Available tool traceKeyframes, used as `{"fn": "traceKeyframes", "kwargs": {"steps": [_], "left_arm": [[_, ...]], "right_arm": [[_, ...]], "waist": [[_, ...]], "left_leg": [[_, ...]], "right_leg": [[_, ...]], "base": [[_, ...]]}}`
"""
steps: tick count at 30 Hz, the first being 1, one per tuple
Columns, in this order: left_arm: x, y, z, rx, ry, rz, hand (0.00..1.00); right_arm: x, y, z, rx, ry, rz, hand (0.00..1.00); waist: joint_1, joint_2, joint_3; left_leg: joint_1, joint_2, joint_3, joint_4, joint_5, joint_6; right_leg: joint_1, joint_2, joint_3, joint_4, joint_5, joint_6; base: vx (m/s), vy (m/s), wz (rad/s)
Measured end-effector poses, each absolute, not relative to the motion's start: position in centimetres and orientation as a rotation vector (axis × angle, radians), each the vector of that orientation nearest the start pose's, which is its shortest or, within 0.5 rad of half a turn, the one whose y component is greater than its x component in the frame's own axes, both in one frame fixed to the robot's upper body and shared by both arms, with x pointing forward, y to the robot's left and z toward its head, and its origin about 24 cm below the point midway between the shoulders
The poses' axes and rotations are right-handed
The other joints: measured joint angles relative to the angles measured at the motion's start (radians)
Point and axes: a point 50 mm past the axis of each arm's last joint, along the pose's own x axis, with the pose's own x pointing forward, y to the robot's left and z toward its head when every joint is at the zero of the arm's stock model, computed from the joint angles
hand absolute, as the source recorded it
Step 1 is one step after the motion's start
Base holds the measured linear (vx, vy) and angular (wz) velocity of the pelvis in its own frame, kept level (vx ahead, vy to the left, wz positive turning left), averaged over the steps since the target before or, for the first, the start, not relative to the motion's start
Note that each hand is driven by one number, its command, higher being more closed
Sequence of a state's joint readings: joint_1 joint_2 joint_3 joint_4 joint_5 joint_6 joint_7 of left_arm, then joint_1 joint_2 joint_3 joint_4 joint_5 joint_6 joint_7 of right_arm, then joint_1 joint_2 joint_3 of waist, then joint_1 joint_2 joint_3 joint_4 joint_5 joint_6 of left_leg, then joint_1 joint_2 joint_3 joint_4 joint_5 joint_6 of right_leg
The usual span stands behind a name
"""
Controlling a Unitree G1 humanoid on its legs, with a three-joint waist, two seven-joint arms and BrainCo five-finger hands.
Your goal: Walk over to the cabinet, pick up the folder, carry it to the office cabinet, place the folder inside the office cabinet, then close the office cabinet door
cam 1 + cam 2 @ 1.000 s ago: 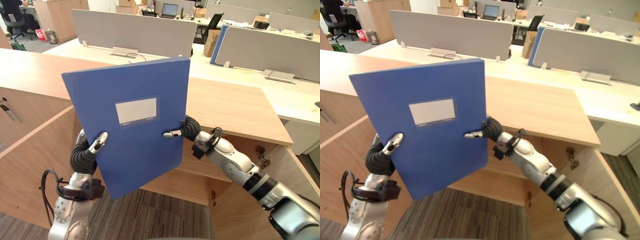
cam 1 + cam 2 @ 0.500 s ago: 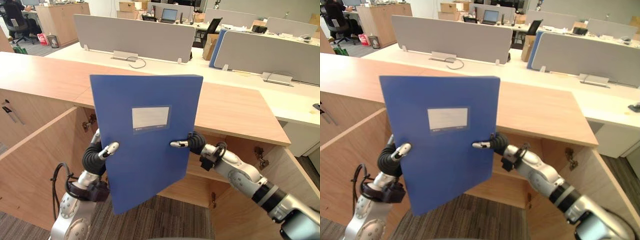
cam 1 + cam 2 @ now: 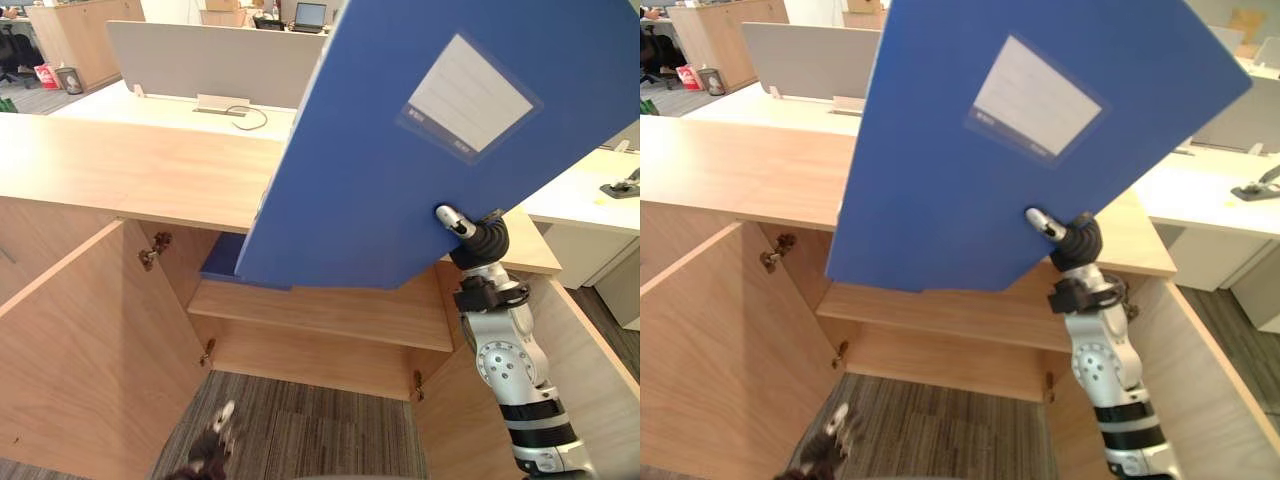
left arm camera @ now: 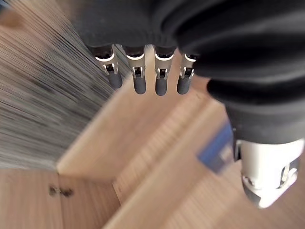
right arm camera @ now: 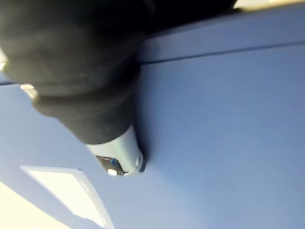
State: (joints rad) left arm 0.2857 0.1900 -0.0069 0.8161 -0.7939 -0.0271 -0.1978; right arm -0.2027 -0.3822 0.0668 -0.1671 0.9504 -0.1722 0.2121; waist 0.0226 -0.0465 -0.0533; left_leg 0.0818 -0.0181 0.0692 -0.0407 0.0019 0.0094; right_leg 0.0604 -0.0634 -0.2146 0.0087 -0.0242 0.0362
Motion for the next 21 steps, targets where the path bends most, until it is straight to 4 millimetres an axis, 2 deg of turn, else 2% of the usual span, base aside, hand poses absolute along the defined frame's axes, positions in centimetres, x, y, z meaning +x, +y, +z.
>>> {"fn": "traceKeyframes", "kwargs": {"steps": [4, 7, 12, 13, 15, 16, 17, 18, 19, 20, 21], "left_arm": [[2.2, 23.7, -15.9, -0.644, 0.998, 0.673, 0.00], [-0.1, 24.4, -16.0, -0.619, 1.048, 0.751, 0.00], [-1.5, 23.6, -16.4, -0.620, 1.096, 0.783, 0.00], [-1.5, 23.3, -16.4, -0.613, 1.107, 0.770, 0.00], [-1.3, 23.2, -16.5, -0.614, 1.104, 0.760, 0.00], [-1.1, 23.2, -16.5, -0.616, 1.098, 0.759, 0.00], [-0.8, 23.2, -16.5, -0.607, 1.094, 0.747, 0.00], [-0.5, 23.3, -16.5, -0.604, 1.089, 0.739, 0.00], [0.4, 23.2, -16.5, -0.607, 1.072, 0.723, 0.00], [0.6, 23.2, -16.5, -0.609, 1.066, 0.715, 0.00], [1.0, 23.2, -16.5, -0.612, 1.058, 0.705, 0.00]], "right_arm": [[27.4, -17.5, 15.3, 0.487, -0.476, 0.365, 1.00], [27.3, -17.1, 15.3, 0.462, -0.488, 0.356, 1.00], [27.3, -15.9, 15.1, 0.432, -0.481, 0.379, 1.00], [27.3, -14.5, 15.0, 0.412, -0.457, 0.445, 1.00], [27.3, -12.3, 15.1, 0.266, -0.435, 0.566, 1.00], [27.2, -10.4, 14.9, 0.109, -0.411, 0.694, 1.00], [27.0, -8.8, 14.0, -0.038, -0.377, 0.817, 1.00], [26.9, -8.2, 13.1, -0.093, -0.345, 0.865, 1.00], [26.7, -7.3, 10.5, -0.209, -0.241, 0.951, 1.00], [26.7, -7.1, 9.4, -0.246, -0.195, 0.974, 1.00], [26.6, -7.2, 7.1, -0.302, -0.090, 1.003, 1.00]], "waist": [[-0.001, 0.001, 0.001], [0.000, 0.000, 0.001], [0.010, 0.001, 0.001], [0.007, 0.001, 0.001], [0.002, 0.001, 0.001], [0.001, 0.001, 0.002], [0.008, 0.003, 0.006], [0.011, 0.000, 0.007], [0.031, -0.007, 0.008], [0.037, -0.008, 0.012], [0.044, -0.011, 0.023]], "left_leg": [[0.007, 0.004, -0.001, 0.000, -0.001, -0.002], [0.009, 0.008, -0.003, 0.000, -0.002, -0.003], [0.008, 0.010, -0.005, 0.000, -0.002, -0.003], [0.008, 0.011, -0.005, 0.001, -0.002, -0.003], [0.007, 0.013, -0.005, 0.001, -0.002, -0.004], [0.007, 0.014, -0.005, 0.001, -0.003, -0.005], [0.008, 0.015, -0.006, 0.006, -0.006, -0.009], [0.008, 0.016, -0.006, 0.009, -0.007, -0.011], [0.005, 0.018, -0.011, 0.011, -0.008, -0.012], [0.003, 0.018, -0.013, 0.015, -0.009, -0.013], [-0.009, 0.019, -0.016, 0.038, -0.018, -0.016]], "right_leg": [[0.006, 0.005, 0.000, -0.007, 0.001, -0.001], [0.011, 0.006, -0.001, -0.016, 0.003, -0.005], [0.016, 0.008, -0.002, -0.023, 0.005, -0.007], [0.016, 0.009, -0.002, -0.026, 0.006, -0.009], [0.018, 0.011, -0.002, -0.031, 0.008, -0.012], [0.020, 0.013, -0.002, -0.033, 0.009, -0.012], [0.025, 0.017, -0.002, -0.039, 0.010, -0.013], [0.027, 0.020, -0.003, -0.039, 0.010, -0.014], [0.027, 0.022, -0.005, -0.040, 0.010, -0.014], [0.027, 0.022, -0.006, -0.040, 0.010, -0.014], [0.027, 0.022, -0.006, -0.039, 0.010, -0.014]], "base": [[-0.03, -0.009, 0.00], [-0.01, -0.004, 0.00], [0.00, 0.000, 0.00], [0.00, 0.000, 0.00], [0.00, 0.000, 0.00], [0.00, 0.000, 0.00], [0.00, 0.000, 0.00], [0.00, -0.032, 0.05], [-0.01, -0.033, 0.06], [-0.01, -0.023, 0.09], [-0.01, -0.010, 0.07]]}}
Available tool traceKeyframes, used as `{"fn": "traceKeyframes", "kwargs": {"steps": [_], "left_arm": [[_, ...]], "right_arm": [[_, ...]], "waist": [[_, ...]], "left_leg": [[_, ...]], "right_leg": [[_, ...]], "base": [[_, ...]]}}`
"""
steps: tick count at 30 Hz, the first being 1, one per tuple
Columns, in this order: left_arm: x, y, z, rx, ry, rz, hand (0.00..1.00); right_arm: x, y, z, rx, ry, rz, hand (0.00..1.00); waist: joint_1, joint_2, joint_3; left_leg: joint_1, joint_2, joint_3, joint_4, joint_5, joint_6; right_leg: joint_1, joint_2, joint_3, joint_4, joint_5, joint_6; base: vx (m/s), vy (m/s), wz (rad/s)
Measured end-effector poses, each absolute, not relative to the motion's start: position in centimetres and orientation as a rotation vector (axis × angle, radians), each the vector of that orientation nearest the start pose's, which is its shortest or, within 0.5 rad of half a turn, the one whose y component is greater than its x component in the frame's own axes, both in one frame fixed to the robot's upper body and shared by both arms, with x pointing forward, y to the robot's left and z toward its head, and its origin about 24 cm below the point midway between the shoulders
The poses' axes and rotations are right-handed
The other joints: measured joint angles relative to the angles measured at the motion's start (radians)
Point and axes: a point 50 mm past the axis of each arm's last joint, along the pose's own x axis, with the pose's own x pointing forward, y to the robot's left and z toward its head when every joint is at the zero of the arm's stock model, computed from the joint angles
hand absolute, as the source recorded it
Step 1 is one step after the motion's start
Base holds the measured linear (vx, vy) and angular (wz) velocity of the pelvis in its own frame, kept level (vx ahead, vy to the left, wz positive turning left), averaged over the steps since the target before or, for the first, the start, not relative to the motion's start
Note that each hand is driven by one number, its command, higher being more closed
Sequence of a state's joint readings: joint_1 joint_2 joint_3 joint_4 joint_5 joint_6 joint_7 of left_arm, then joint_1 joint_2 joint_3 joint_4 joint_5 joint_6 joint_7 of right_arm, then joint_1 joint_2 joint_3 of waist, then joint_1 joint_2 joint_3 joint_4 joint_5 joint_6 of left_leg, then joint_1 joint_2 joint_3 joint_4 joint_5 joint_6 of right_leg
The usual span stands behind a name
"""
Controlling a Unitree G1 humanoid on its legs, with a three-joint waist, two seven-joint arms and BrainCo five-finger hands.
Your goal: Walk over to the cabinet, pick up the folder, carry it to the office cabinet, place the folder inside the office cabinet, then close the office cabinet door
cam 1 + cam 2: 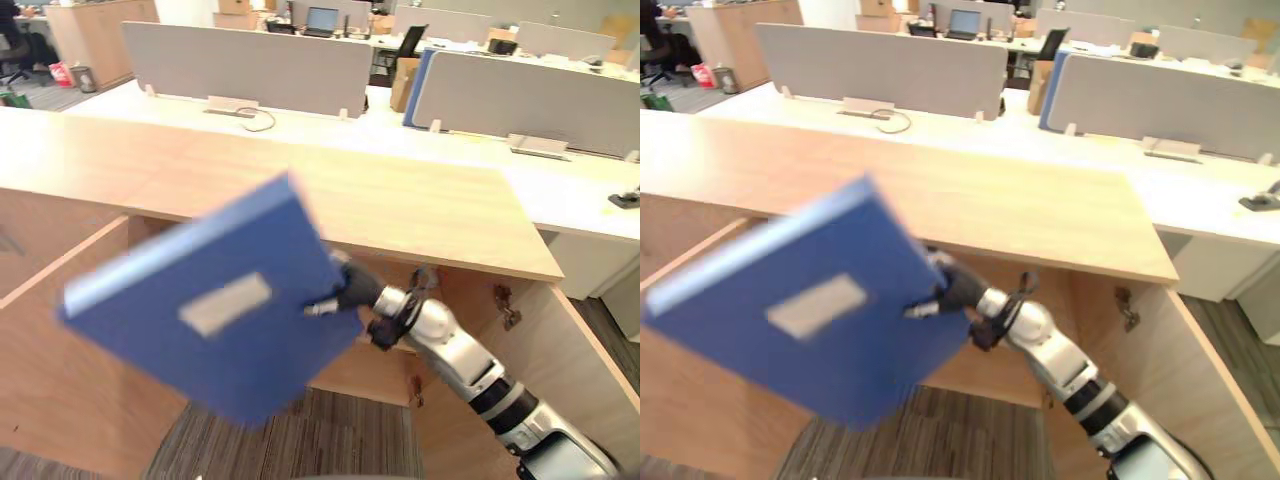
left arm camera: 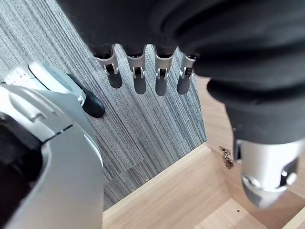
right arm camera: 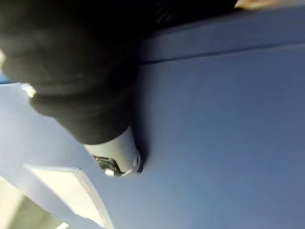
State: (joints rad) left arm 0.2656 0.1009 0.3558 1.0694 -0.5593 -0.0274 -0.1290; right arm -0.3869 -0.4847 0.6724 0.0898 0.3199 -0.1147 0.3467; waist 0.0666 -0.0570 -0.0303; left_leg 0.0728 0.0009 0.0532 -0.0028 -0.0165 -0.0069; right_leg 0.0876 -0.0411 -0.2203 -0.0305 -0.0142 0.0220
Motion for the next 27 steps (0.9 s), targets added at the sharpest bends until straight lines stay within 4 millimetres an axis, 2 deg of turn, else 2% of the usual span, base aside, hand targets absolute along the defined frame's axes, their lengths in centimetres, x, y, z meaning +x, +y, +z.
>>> {"fn": "traceKeyframes", "kwargs": {"steps": [3, 4, 7, 9, 11, 13, 15, 17, 18, 19, 20, 22, 24, 25, 27], "left_arm": [[2.2, 23.2, -16.4, -0.610, 1.039, 0.677, 0.00], [2.5, 23.0, -16.4, -0.605, 1.037, 0.661, 0.00], [3.7, 22.9, -16.4, -0.588, 1.029, 0.627, 0.00], [4.2, 22.9, -16.4, -0.568, 1.029, 0.608, 0.00], [4.5, 22.3, -16.4, -0.544, 1.048, 0.566, 0.00], [4.5, 21.3, -16.6, -0.539, 1.070, 0.522, 0.00], [4.5, 21.2, -16.6, -0.524, 1.077, 0.509, 0.00], [3.8, 21.0, -16.7, -0.520, 1.097, 0.510, 0.00], [3.5, 20.8, -16.8, -0.526, 1.103, 0.510, 0.00], [3.4, 20.7, -16.8, -0.528, 1.107, 0.512, 0.00], [3.9, 20.8, -16.8, -0.526, 1.094, 0.507, 0.00], [4.9, 20.8, -16.7, -0.526, 1.073, 0.495, 0.00], [5.4, 20.9, -16.6, -0.524, 1.060, 0.491, 0.00], [5.4, 20.9, -16.6, -0.519, 1.059, 0.489, 0.00], [5.7, 20.8, -16.5, -0.514, 1.049, 0.486, 0.00]], "right_arm": [[26.7, -8.7, 2.6, -0.525, 0.102, 1.030, 1.00], [26.6, -9.8, 1.2, -0.616, 0.168, 1.035, 1.00], [26.6, -12.3, -1.1, -0.794, 0.283, 1.004, 1.00], [26.4, -13.3, -2.4, -0.825, 0.351, 0.982, 1.00], [26.2, -14.6, -3.3, -0.810, 0.396, 0.898, 1.00], [26.3, -15.7, -4.0, -0.754, 0.444, 0.789, 1.00], [26.2, -15.6, -4.7, -0.710, 0.469, 0.746, 1.00], [25.6, -15.1, -5.6, -0.642, 0.501, 0.716, 1.00], [24.9, -15.0, -6.2, -0.607, 0.525, 0.711, 1.00], [24.7, -14.9, -6.5, -0.595, 0.538, 0.711, 1.00], [24.2, -14.3, -7.1, -0.569, 0.557, 0.711, 1.00], [24.3, -13.8, -7.1, -0.534, 0.559, 0.696, 1.00], [24.6, -13.4, -7.1, -0.526, 0.554, 0.694, 1.00], [24.5, -13.1, -7.2, -0.516, 0.557, 0.687, 1.00], [24.3, -12.9, -7.4, -0.508, 0.565, 0.687, 1.00]], "waist": [[0.005, 0.006, 0.042], [0.005, 0.021, 0.055], [0.008, 0.053, 0.107], [0.013, 0.054, 0.121], [0.022, 0.069, 0.143], [0.024, 0.081, 0.152], [0.035, 0.078, 0.162], [0.038, 0.094, 0.167], [0.040, 0.116, 0.162], [0.041, 0.125, 0.164], [0.043, 0.114, 0.174], [0.045, 0.109, 0.178], [0.061, 0.108, 0.178], [0.055, 0.105, 0.169], [0.048, 0.098, 0.146]], "left_leg": [[-0.061, 0.009, -0.004, 0.141, -0.068, -0.001], [-0.095, 0.018, -0.005, 0.206, -0.099, -0.001], [-0.155, 0.043, -0.007, 0.364, -0.142, -0.003], [-0.187, 0.050, -0.006, 0.441, -0.142, -0.003], [-0.197, 0.058, -0.013, 0.499, -0.141, -0.004], [-0.213, 0.051, -0.036, 0.532, -0.129, -0.020], [-0.224, 0.041, -0.070, 0.543, -0.146, -0.026], [-0.228, 0.043, -0.120, 0.463, -0.147, -0.036], [-0.223, 0.059, -0.133, 0.376, -0.101, -0.060], [-0.213, 0.059, -0.129, 0.358, -0.102, -0.051], [-0.205, 0.050, -0.109, 0.339, -0.096, -0.051], [-0.204, 0.037, -0.088, 0.331, -0.098, -0.046], [-0.173, 0.032, -0.062, 0.306, -0.094, -0.039], [-0.150, 0.022, -0.060, 0.266, -0.082, -0.020], [-0.118, 0.008, -0.056, 0.176, -0.040, -0.017]], "right_leg": [[0.004, 0.003, 0.000, 0.009, 0.000, 0.000], [0.004, 0.008, 0.000, 0.015, -0.002, -0.003], [0.007, 0.020, 0.002, 0.043, -0.014, -0.015], [0.009, 0.022, 0.003, 0.056, -0.025, -0.025], [0.028, 0.027, 0.005, 0.058, -0.030, -0.025], [0.031, 0.022, 0.013, 0.057, -0.038, -0.028], [0.020, 0.019, 0.039, 0.064, -0.038, -0.029], [-0.007, 0.019, 0.074, 0.088, -0.038, -0.029], [-0.026, 0.027, 0.088, 0.109, -0.046, -0.020], [-0.036, 0.025, 0.099, 0.125, -0.051, -0.014], [-0.041, 0.010, 0.111, 0.129, -0.051, -0.006], [-0.045, -0.001, 0.127, 0.114, -0.038, 0.009], [-0.033, -0.008, 0.155, 0.096, -0.026, 0.021], [-0.031, -0.015, 0.159, 0.083, -0.023, 0.024], [-0.034, -0.030, 0.160, 0.062, -0.016, 0.028]], "base": [[-0.01, -0.001, 0.02], [0.00, 0.000, 0.00], [-0.05, 0.025, -0.04], [-0.10, -0.002, -0.04], [-0.08, -0.021, -0.04], [-0.05, 0.012, -0.06], [-0.03, 0.045, -0.36], [-0.01, 0.093, -0.53], [0.00, 0.092, -0.34], [0.01, 0.152, -0.33], [0.04, 0.179, -0.27], [0.05, 0.169, -0.21], [0.06, 0.090, -0.32], [0.05, 0.058, -0.25], [0.09, 0.005, -0.02]]}}
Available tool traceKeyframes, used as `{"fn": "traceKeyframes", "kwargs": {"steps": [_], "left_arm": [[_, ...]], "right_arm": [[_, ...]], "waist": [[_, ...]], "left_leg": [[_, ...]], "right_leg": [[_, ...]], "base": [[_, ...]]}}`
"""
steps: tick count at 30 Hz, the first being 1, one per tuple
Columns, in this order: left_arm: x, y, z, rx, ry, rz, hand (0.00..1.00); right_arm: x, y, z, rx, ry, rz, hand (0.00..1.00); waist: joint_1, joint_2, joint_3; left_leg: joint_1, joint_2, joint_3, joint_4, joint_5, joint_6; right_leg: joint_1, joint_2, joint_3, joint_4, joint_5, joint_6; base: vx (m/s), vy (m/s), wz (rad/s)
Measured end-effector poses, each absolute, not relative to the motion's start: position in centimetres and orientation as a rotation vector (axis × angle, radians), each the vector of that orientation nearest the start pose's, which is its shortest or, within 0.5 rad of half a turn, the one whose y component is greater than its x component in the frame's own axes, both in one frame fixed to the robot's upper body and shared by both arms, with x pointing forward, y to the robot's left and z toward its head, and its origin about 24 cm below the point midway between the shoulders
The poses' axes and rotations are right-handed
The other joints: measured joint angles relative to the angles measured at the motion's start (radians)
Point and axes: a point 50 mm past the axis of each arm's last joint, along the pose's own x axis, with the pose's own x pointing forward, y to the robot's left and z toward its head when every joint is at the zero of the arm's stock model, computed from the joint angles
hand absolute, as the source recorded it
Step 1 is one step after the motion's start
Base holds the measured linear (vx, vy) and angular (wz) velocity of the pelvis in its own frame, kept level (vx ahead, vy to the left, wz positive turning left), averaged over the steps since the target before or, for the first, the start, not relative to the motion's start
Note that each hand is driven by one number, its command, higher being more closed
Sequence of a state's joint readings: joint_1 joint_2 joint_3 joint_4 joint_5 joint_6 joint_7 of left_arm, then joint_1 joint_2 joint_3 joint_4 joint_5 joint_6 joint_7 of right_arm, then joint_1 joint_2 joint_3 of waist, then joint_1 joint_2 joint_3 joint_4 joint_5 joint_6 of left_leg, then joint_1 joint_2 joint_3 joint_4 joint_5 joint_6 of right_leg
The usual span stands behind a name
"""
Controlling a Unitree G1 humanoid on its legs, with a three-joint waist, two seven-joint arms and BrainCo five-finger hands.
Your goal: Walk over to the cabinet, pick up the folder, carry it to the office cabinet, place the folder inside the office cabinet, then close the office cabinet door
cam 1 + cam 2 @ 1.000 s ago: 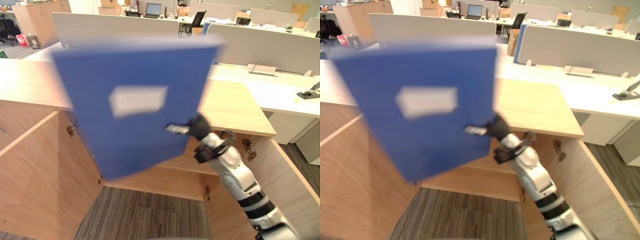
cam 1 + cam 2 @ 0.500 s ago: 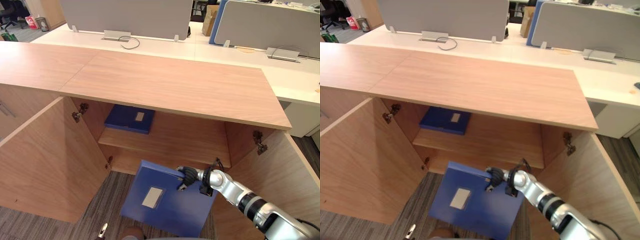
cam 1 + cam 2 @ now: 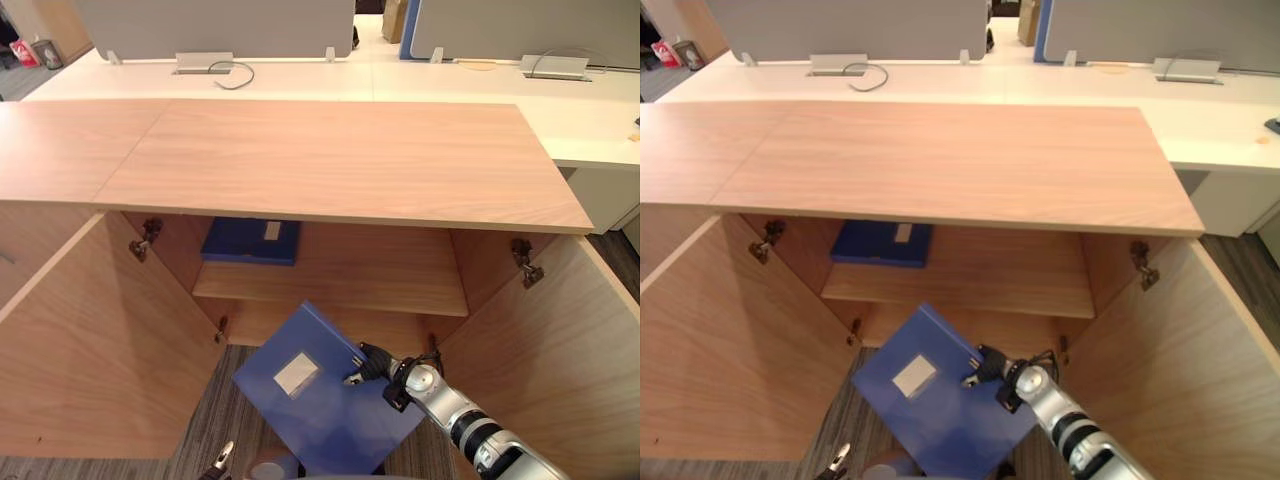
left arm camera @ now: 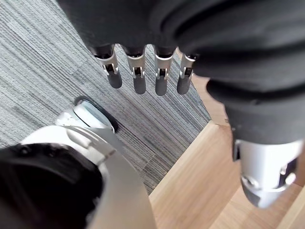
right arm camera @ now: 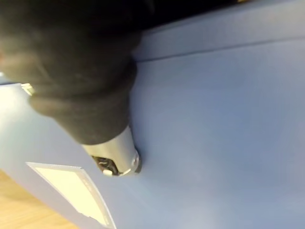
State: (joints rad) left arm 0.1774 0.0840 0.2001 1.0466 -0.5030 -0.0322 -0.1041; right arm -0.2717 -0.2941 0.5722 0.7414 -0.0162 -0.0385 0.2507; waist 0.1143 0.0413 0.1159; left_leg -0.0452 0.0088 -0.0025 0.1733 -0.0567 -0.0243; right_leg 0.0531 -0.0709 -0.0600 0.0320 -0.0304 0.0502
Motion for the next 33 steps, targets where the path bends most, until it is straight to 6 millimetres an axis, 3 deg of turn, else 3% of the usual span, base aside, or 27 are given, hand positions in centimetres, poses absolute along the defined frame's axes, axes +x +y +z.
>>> {"fn": "traceKeyframes", "kwargs": {"steps": [2, 9, 10, 12, 14, 15, 16, 18, 20, 21, 26, 29, 31, 33], "left_arm": [[6.3, 20.6, -16.3, -0.502, 1.031, 0.461, 0.00], [7.3, 20.3, -16.0, -0.463, 1.000, 0.403, 0.00], [6.8, 20.3, -16.1, -0.450, 1.012, 0.401, 0.00], [6.4, 20.2, -16.1, -0.446, 1.024, 0.401, 0.00], [5.9, 20.4, -16.2, -0.437, 1.040, 0.407, 0.00], [5.4, 20.6, -16.3, -0.426, 1.056, 0.412, 0.00], [4.5, 20.8, -16.5, -0.423, 1.079, 0.429, 0.00], [3.2, 21.1, -16.6, -0.433, 1.105, 0.467, 0.00], [2.1, 22.1, -16.4, -0.409, 1.124, 0.489, 0.00], [1.9, 21.8, -16.6, -0.412, 1.140, 0.484, 0.00], [1.5, 19.8, -16.9, -0.493, 1.147, 0.510, 0.00], [2.3, 20.0, -16.6, -0.493, 1.104, 0.510, 0.00], [4.5, 20.2, -16.1, -0.492, 1.019, 0.487, 0.00], [5.7, 20.3, -15.7, -0.488, 0.968, 0.475, 0.00]], "right_arm": [[24.1, -13.0, -7.6, -0.499, 0.574, 0.683, 1.00], [23.2, -14.0, -8.9, -0.457, 0.654, 0.623, 1.00], [23.0, -14.2, -9.0, -0.406, 0.664, 0.589, 1.00], [23.1, -14.5, -8.9, -0.307, 0.661, 0.529, 1.00], [23.6, -14.5, -8.5, -0.155, 0.642, 0.439, 1.00], [23.8, -14.6, -8.4, -0.127, 0.633, 0.417, 1.00], [23.9, -14.6, -8.1, -0.057, 0.621, 0.384, 1.00], [24.6, -13.8, -7.1, 0.074, 0.560, 0.361, 1.00], [25.1, -12.3, -6.1, 0.252, 0.492, 0.328, 1.00], [25.1, -12.3, -5.7, 0.318, 0.460, 0.295, 1.00], [24.4, -12.6, -5.4, 0.475, 0.433, 0.234, 1.00], [25.0, -11.7, -3.2, 0.639, 0.329, 0.232, 1.00], [25.9, -11.1, -1.2, 0.795, 0.237, 0.223, 1.00], [26.1, -10.6, -0.5, 0.876, 0.214, 0.209, 1.00]], "waist": [[-0.005, -0.001, -0.021], [0.001, -0.006, -0.033], [0.005, -0.005, -0.052], [0.004, 0.003, -0.059], [-0.007, 0.004, -0.043], [-0.015, 0.009, -0.031], [-0.016, 0.017, -0.019], [-0.017, 0.028, 0.003], [-0.016, 0.002, 0.019], [-0.022, 0.011, 0.035], [-0.019, 0.037, 0.056], [-0.025, 0.036, 0.072], [-0.021, 0.036, 0.094], [-0.018, 0.033, 0.104]], "left_leg": [[0.030, -0.007, 0.000, -0.094, 0.040, 0.002], [0.079, -0.028, -0.001, -0.118, 0.041, 0.004], [0.092, -0.041, -0.002, -0.117, 0.035, 0.013], [0.101, -0.051, -0.002, -0.117, 0.006, 0.036], [0.100, -0.064, 0.016, -0.075, -0.017, 0.057], [0.101, -0.062, 0.016, -0.029, -0.040, 0.066], [0.098, -0.057, 0.013, 0.043, -0.084, 0.069], [0.064, -0.029, 0.015, 0.162, -0.156, 0.058], [0.008, -0.017, 0.008, 0.275, -0.217, 0.037], [-0.027, 0.003, -0.011, 0.348, -0.250, 0.025], [-0.102, 0.038, -0.032, 0.376, -0.254, 0.005], [-0.172, 0.046, -0.036, 0.434, -0.260, -0.007], [-0.225, 0.044, -0.023, 0.485, -0.271, -0.009], [-0.261, 0.039, -0.013, 0.520, -0.279, -0.009]], "right_leg": [[-0.002, -0.003, 0.000, -0.029, 0.009, 0.002], [0.019, -0.020, 0.014, -0.017, -0.013, 0.016], [-0.023, -0.038, 0.042, 0.098, -0.078, 0.026], [-0.107, -0.053, 0.063, 0.270, -0.139, 0.050], [-0.225, -0.084, 0.059, 0.526, -0.156, 0.043], [-0.245, -0.106, 0.030, 0.602, -0.151, 0.024], [-0.246, -0.154, -0.053, 0.656, -0.178, -0.027], [-0.231, -0.176, -0.130, 0.594, -0.182, -0.022], [-0.205, -0.155, -0.131, 0.408, -0.113, 0.016], [-0.203, -0.143, -0.149, 0.392, -0.080, 0.052], [-0.243, -0.118, -0.197, 0.384, -0.087, 0.040], [-0.303, -0.132, -0.223, 0.446, -0.103, 0.026], [-0.356, -0.159, -0.237, 0.519, -0.128, 0.024], [-0.392, -0.178, -0.238, 0.568, -0.147, 0.023]], "base": [[0.12, -0.018, 0.00], [0.10, 0.013, -0.09], [0.10, 0.040, -0.35], [0.04, 0.043, -0.31], [-0.01, 0.070, -0.19], [-0.05, 0.089, 0.04], [-0.06, 0.101, 0.05], [-0.09, 0.048, -0.04], [-0.13, -0.105, 0.08], [-0.09, -0.126, 0.15], [-0.02, -0.081, 0.16], [0.01, -0.047, 0.20], [-0.02, -0.028, 0.22], [-0.06, -0.012, 0.16]]}}
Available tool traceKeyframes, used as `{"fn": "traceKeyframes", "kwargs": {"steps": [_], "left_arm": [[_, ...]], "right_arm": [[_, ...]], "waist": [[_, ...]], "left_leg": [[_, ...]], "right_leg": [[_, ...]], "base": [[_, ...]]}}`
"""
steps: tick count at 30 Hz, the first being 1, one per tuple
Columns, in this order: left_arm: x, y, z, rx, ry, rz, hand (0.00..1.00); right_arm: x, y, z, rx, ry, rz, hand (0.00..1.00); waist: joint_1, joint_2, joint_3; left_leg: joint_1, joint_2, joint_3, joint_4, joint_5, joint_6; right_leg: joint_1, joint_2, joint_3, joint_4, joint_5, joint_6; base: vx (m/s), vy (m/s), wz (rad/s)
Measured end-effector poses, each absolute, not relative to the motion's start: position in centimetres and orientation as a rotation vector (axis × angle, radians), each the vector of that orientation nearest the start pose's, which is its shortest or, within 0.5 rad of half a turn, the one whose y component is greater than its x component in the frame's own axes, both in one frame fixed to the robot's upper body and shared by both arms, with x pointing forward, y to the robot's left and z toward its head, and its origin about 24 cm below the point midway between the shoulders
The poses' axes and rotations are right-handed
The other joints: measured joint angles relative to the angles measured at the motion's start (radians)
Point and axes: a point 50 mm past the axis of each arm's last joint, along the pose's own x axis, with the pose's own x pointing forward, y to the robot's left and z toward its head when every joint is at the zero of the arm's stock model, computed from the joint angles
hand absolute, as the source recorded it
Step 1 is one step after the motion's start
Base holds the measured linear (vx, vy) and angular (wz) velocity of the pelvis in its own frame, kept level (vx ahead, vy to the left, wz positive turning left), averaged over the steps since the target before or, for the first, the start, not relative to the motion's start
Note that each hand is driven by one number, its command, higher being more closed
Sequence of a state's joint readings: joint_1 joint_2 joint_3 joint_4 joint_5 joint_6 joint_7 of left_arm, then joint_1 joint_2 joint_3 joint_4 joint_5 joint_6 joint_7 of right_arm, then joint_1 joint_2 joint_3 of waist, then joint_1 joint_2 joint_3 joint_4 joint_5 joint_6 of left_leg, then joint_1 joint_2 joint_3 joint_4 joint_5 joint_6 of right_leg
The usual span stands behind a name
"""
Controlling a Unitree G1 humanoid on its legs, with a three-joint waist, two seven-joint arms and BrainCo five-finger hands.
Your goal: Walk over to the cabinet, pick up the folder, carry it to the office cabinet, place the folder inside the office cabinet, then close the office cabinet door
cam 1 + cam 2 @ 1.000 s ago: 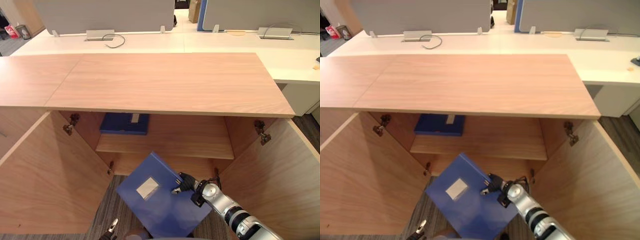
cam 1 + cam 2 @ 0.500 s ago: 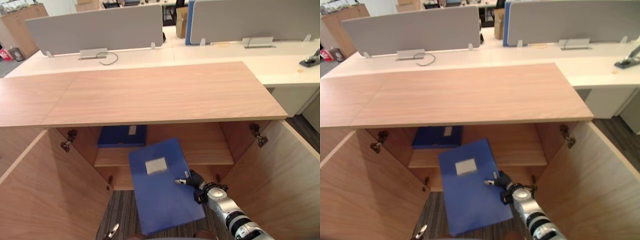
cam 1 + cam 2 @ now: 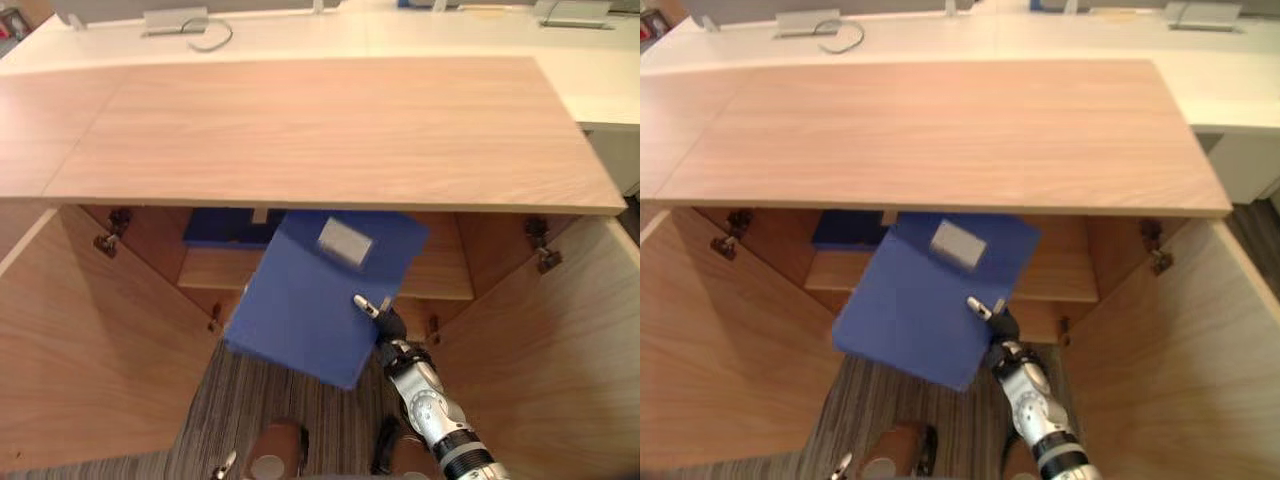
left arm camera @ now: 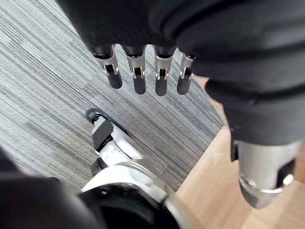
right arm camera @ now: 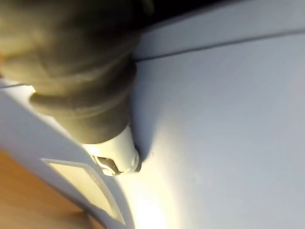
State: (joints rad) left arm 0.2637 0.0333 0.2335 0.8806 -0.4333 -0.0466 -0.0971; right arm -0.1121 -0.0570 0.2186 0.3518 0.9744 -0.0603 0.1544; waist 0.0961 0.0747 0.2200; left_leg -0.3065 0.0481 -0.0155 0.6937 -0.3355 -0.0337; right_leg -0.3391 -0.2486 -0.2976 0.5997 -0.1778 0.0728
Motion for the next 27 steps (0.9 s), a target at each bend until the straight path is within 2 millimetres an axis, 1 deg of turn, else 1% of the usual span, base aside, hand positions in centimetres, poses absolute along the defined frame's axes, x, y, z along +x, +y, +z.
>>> {"fn": "traceKeyframes", "kwargs": {"steps": [2, 3, 4, 5, 7, 8, 9, 10, 11, 13, 14, 15, 17, 18, 19, 20, 22, 23, 25, 27], "left_arm": [[7.1, 20.5, -15.2, -0.485, 0.915, 0.460, 0.00], [7.5, 20.4, -15.1, -0.486, 0.906, 0.457, 0.00], [7.8, 20.4, -15.0, -0.485, 0.894, 0.465, 0.00], [7.9, 20.4, -14.9, -0.486, 0.890, 0.468, 0.00], [8.2, 20.2, -14.8, -0.505, 0.878, 0.481, 0.00], [8.3, 20.2, -14.8, -0.519, 0.873, 0.495, 0.00], [8.4, 20.2, -14.8, -0.531, 0.871, 0.509, 0.00], [8.5, 20.2, -14.8, -0.550, 0.867, 0.534, 0.00], [8.6, 20.2, -14.8, -0.557, 0.865, 0.546, 0.00], [9.1, 20.1, -14.7, -0.592, 0.852, 0.582, 0.00], [9.2, 20.1, -14.7, -0.597, 0.852, 0.587, 0.00], [9.4, 20.0, -14.7, -0.618, 0.849, 0.603, 0.00], [9.7, 19.9, -14.7, -0.653, 0.845, 0.618, 0.00], [9.7, 19.8, -14.7, -0.657, 0.844, 0.620, 0.00], [9.9, 19.6, -14.7, -0.661, 0.845, 0.624, 0.00], [10.0, 19.6, -14.7, -0.662, 0.846, 0.624, 0.00], [10.0, 19.5, -14.8, -0.660, 0.851, 0.630, 0.00], [10.0, 19.4, -14.8, -0.660, 0.855, 0.631, 0.00], [10.0, 19.2, -14.9, -0.663, 0.864, 0.632, 0.00], [10.5, 19.1, -14.8, -0.666, 0.861, 0.623, 0.00]], "right_arm": [[26.8, -10.0, 0.8, 0.996, 0.167, 0.192, 1.00], [27.1, -9.9, 1.3, 1.035, 0.146, 0.180, 1.00], [28.1, -10.0, 2.4, 1.113, 0.096, 0.122, 1.00], [28.6, -10.3, 2.9, 1.141, 0.070, 0.091, 1.00], [30.1, -11.9, 4.7, 1.223, -0.032, -0.020, 1.00], [31.0, -13.1, 5.9, 1.245, -0.101, -0.086, 1.00], [31.4, -13.7, 6.5, 1.255, -0.135, -0.117, 1.00], [32.2, -14.9, 7.9, 1.280, -0.198, -0.177, 1.00], [32.6, -15.5, 8.6, 1.293, -0.225, -0.205, 1.00], [33.9, -18.1, 11.2, 1.316, -0.319, -0.282, 1.00], [34.3, -18.6, 12.1, 1.321, -0.343, -0.294, 1.00], [35.2, -19.5, 13.6, 1.339, -0.375, -0.322, 1.00], [37.0, -21.5, 16.4, 1.397, -0.403, -0.383, 1.00], [37.3, -22.0, 17.2, 1.417, -0.411, -0.394, 1.00], [37.9, -22.9, 18.8, 1.466, -0.433, -0.404, 1.00], [38.1, -23.3, 19.6, 1.492, -0.444, -0.405, 1.00], [38.7, -24.5, 21.5, 1.547, -0.442, -0.419, 1.00], [39.2, -25.2, 22.2, 1.550, -0.406, -0.426, 1.00], [39.7, -25.9, 23.1, 1.528, -0.360, -0.434, 1.00], [40.1, -26.1, 24.1, 1.497, -0.322, -0.422, 1.00]], "waist": [[0.001, 0.001, 0.015], [0.002, 0.003, 0.023], [0.002, 0.001, 0.033], [0.004, 0.002, 0.039], [0.014, 0.006, 0.052], [0.017, 0.006, 0.060], [0.019, 0.007, 0.062], [0.022, 0.007, 0.068], [0.025, 0.007, 0.068], [0.029, 0.011, 0.071], [0.030, 0.013, 0.072], [0.034, 0.016, 0.076], [0.036, 0.027, 0.092], [0.038, 0.030, 0.096], [0.047, 0.044, 0.105], [0.051, 0.050, 0.108], [0.059, 0.054, 0.113], [0.063, 0.058, 0.123], [0.067, 0.065, 0.128], [0.071, 0.076, 0.150]], "left_leg": [[-0.063, -0.012, 0.004, 0.063, -0.021, 0.007], [-0.078, -0.015, 0.003, 0.079, -0.027, 0.010], [-0.116, -0.021, 0.003, 0.119, -0.040, 0.014], [-0.130, -0.025, 0.003, 0.134, -0.044, 0.014], [-0.172, -0.035, 0.003, 0.176, -0.055, 0.018], [-0.193, -0.044, 0.002, 0.196, -0.058, 0.022], [-0.204, -0.047, 0.003, 0.206, -0.059, 0.023], [-0.225, -0.055, 0.000, 0.224, -0.062, 0.024], [-0.239, -0.060, -0.003, 0.232, -0.062, 0.024], [-0.302, -0.076, -0.020, 0.283, -0.068, 0.019], [-0.322, -0.077, -0.025, 0.299, -0.070, 0.016], [-0.354, -0.079, -0.029, 0.327, -0.074, 0.012], [-0.398, -0.093, -0.039, 0.362, -0.075, 0.011], [-0.411, -0.098, -0.041, 0.371, -0.075, 0.011], [-0.443, -0.100, -0.046, 0.390, -0.075, 0.011], [-0.462, -0.100, -0.048, 0.398, -0.075, 0.011], [-0.525, -0.105, -0.051, 0.416, -0.068, 0.010], [-0.552, -0.109, -0.054, 0.427, -0.064, 0.012], [-0.595, -0.117, -0.056, 0.443, -0.061, 0.011], [-0.626, -0.124, -0.058, 0.460, -0.059, 0.010]], "right_leg": [[-0.065, -0.032, 0.004, 0.082, -0.032, 0.002], [-0.078, -0.038, 0.004, 0.099, -0.042, 0.007], [-0.117, -0.054, 0.006, 0.143, -0.058, 0.010], [-0.129, -0.062, 0.008, 0.160, -0.062, 0.012], [-0.170, -0.082, 0.017, 0.207, -0.074, 0.014], [-0.190, -0.095, 0.022, 0.233, -0.079, 0.012], [-0.201, -0.101, 0.024, 0.245, -0.083, 0.013], [-0.221, -0.110, 0.026, 0.265, -0.087, 0.012], [-0.233, -0.117, 0.026, 0.275, -0.089, 0.011], [-0.284, -0.140, 0.023, 0.327, -0.105, 0.007], [-0.300, -0.142, 0.023, 0.342, -0.110, 0.007], [-0.326, -0.148, 0.023, 0.366, -0.117, 0.006], [-0.364, -0.168, 0.023, 0.409, -0.130, 0.003], [-0.376, -0.173, 0.024, 0.420, -0.133, 0.002], [-0.403, -0.176, 0.025, 0.437, -0.138, 0.004], [-0.421, -0.176, 0.024, 0.445, -0.140, 0.006], [-0.483, -0.184, 0.026, 0.468, -0.141, 0.005], [-0.509, -0.191, 0.026, 0.483, -0.142, 0.004], [-0.551, -0.202, 0.029, 0.506, -0.146, -0.003], [-0.587, -0.211, 0.035, 0.534, -0.149, -0.016]], "base": [[-0.11, -0.002, 0.18], [-0.14, 0.007, 0.14], [-0.13, 0.015, 0.11], [-0.15, 0.024, 0.16], [-0.09, 0.031, 0.16], [-0.07, 0.036, 0.13], [-0.07, 0.043, 0.17], [-0.05, 0.034, 0.15], [-0.07, 0.041, 0.25], [-0.06, 0.039, 0.30], [-0.06, 0.033, 0.24], [-0.05, 0.027, 0.20], [-0.06, 0.027, 0.26], [-0.06, 0.020, 0.23], [-0.05, 0.016, 0.13], [-0.05, 0.016, 0.10], [-0.05, 0.012, 0.14], [-0.05, 0.007, 0.16], [-0.02, 0.001, 0.15], [0.00, -0.008, 0.13]]}}
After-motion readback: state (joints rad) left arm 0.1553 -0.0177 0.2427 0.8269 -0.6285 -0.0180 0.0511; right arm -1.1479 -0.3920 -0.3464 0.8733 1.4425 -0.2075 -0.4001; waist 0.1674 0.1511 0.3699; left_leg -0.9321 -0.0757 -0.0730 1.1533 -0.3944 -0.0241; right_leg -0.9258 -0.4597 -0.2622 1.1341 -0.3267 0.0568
